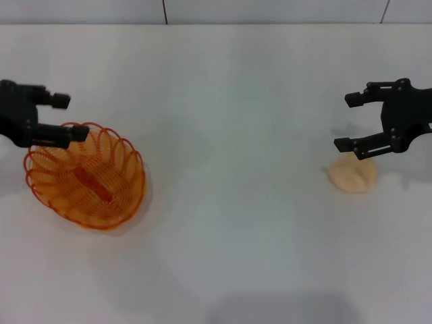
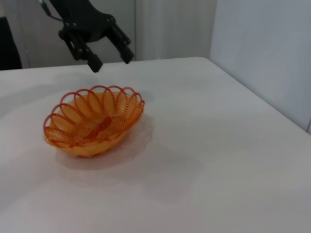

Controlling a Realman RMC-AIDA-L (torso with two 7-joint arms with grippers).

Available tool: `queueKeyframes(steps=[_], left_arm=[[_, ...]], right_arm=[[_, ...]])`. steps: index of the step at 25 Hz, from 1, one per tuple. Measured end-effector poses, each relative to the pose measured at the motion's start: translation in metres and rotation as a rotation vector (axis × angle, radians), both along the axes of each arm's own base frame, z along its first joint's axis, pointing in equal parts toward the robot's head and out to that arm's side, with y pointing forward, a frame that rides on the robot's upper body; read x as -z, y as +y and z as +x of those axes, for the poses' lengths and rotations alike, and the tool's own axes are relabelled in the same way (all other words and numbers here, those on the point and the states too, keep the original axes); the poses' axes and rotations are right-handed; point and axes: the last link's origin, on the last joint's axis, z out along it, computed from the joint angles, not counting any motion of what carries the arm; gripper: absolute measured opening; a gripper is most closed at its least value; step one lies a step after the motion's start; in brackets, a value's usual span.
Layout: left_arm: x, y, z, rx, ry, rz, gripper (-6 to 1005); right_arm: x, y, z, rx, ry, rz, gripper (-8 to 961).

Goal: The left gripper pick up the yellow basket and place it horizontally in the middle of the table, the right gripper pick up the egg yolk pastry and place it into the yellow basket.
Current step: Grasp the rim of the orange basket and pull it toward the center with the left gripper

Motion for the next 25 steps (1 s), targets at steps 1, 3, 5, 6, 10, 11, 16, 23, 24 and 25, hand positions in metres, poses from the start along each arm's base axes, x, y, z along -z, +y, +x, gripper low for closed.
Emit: queueKeyframes(steps=[1, 3, 5, 6, 10, 11, 16, 23, 24, 25], left_arm=[[-0.001, 0.0, 0.001, -0.039, 0.029, -0.018, 697], [-0.002, -0.002, 0.004, -0.094, 0.072, -0.045, 692], [-0.005, 0.0, 0.008, -0.18, 0.121, -0.056, 687], [-0.008, 0.002, 0.01, -0.218, 0.132, -0.054, 685], [-0.025, 0.016, 0.019, -0.38, 0.209, -0.04, 676], [-0.029, 0.019, 0.021, -0.404, 0.236, -0.04, 673], [-0.039, 0.03, 0.028, -0.462, 0.397, -0.056, 662], [-0.028, 0.039, 0.023, -0.468, 0.497, -0.078, 582], [-0.027, 0.04, 0.022, -0.467, 0.499, -0.073, 563], [-0.026, 0.041, 0.02, -0.468, 0.499, -0.067, 545]], right_arm=[[0.001, 0.0, 0.0, -0.002, -0.003, 0.003, 874], [0.002, 0.0, 0.0, -0.007, -0.004, 0.006, 874], [0.003, 0.0, 0.0, -0.011, -0.004, 0.011, 874], [0.003, 0.001, 0.0, -0.012, -0.003, 0.013, 874], [0.004, 0.001, 0.001, -0.018, -0.007, 0.021, 873], [0.004, 0.001, 0.001, -0.019, -0.008, 0.022, 873], [0.006, 0.0, 0.001, -0.031, -0.006, 0.022, 873], [0.007, 0.001, 0.0, -0.03, 0.001, 0.029, 872], [0.007, 0.0, 0.0, -0.029, 0.001, 0.029, 872], [0.007, 0.0, 0.0, -0.029, 0.002, 0.029, 872]])
